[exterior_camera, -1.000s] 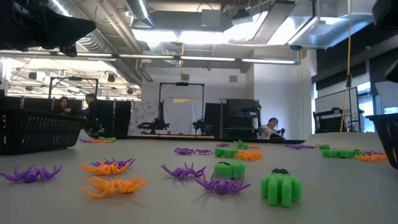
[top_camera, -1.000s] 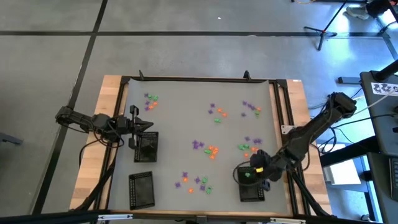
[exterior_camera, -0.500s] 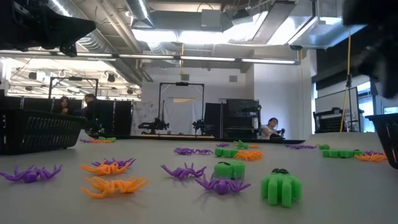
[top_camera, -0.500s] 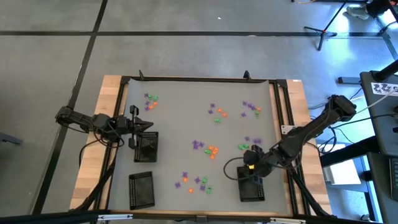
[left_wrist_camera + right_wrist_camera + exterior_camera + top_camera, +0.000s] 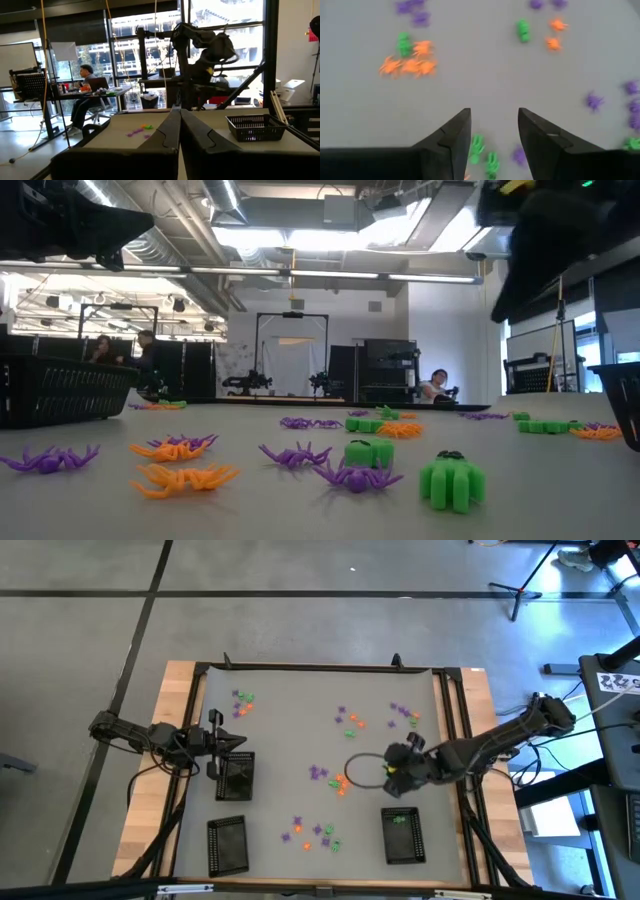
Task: Sort Halloween decoration
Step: Put the green skeleton toy into the bottom right black basket
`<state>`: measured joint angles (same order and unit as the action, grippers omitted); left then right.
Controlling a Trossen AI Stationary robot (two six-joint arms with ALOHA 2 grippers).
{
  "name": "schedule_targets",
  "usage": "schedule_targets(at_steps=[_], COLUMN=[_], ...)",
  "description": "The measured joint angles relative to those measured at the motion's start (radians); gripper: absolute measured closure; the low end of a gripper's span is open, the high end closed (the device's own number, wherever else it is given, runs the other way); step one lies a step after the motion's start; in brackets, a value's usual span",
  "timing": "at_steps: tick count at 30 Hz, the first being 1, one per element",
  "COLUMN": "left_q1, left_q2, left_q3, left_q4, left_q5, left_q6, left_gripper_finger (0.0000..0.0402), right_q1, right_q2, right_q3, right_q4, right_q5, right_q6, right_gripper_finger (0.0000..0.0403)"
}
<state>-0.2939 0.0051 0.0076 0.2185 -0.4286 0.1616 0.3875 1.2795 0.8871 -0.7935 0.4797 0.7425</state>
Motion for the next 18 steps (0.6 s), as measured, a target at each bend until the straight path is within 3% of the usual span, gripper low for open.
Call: schedule_targets(at_steps=[18], left_q1=[0.0], left_q2=[0.0], left_q3=[0.0], left_q4=[0.002], left_q5=[0.0], left_q6=[0.0], left_gripper_finger=[0.0401], right_q1=[-0.222], right_q2=[0.003], right_q3=[0.0], right_q4=[0.055], right_q5=[0.0], right_q6=[-0.15], right_gripper_finger=[0.0244])
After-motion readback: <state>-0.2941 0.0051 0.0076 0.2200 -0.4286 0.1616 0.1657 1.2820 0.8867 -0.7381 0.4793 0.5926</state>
